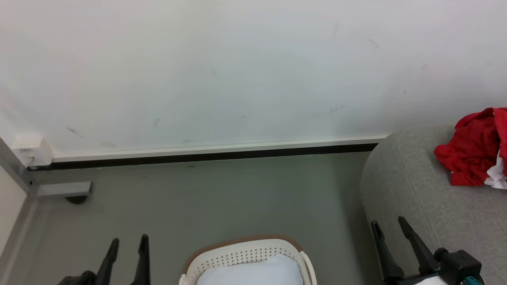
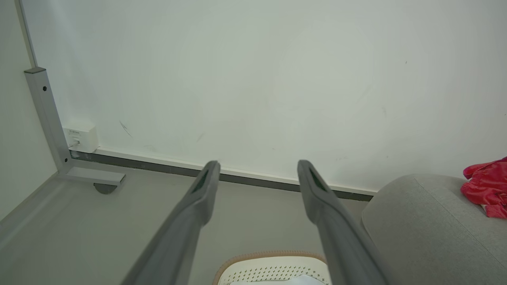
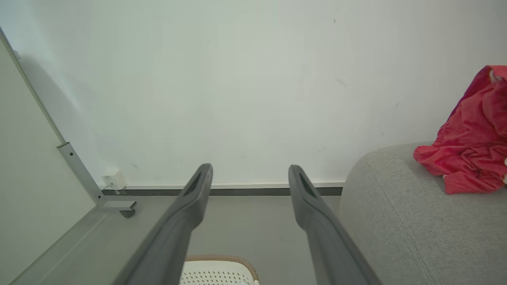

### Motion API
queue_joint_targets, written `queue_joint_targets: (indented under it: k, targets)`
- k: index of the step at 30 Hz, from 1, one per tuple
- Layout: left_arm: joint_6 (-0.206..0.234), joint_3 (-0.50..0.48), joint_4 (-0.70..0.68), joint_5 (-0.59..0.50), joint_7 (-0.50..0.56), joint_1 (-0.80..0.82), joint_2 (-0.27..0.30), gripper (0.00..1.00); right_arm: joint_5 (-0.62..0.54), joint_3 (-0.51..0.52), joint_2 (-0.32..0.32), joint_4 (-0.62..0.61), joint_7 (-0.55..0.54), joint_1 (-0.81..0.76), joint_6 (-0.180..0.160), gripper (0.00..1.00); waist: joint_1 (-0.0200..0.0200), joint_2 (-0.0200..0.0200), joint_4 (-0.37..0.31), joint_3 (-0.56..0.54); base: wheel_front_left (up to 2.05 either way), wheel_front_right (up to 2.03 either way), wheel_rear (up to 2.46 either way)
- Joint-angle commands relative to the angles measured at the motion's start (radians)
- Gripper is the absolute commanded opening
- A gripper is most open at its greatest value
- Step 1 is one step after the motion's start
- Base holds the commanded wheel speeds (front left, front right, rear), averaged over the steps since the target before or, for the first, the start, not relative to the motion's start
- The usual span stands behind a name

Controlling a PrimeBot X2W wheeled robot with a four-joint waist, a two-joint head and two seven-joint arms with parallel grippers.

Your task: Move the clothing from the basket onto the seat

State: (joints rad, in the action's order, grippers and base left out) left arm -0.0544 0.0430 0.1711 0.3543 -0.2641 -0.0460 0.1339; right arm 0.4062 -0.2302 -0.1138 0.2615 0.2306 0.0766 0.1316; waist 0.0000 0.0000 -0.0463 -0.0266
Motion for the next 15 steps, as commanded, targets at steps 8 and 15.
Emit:
queue_joint_targets:
  k: [8,15]
  targets:
    - [-0.044,-0.052,0.024,-0.067,0.000,0.008,-0.038,1.00,-0.010,-0.006,0.001,0.024,0.019,0.025,-0.002,1.00,0.0000,0.0000,0.007,-0.001,0.00,0.00,0.00]
    - [-0.061,-0.065,0.028,-0.077,0.000,0.004,-0.055,0.00,-0.002,-0.011,0.003,0.034,0.016,0.019,0.000,0.00,0.0000,0.0000,0.005,-0.001,0.00,0.00,0.00]
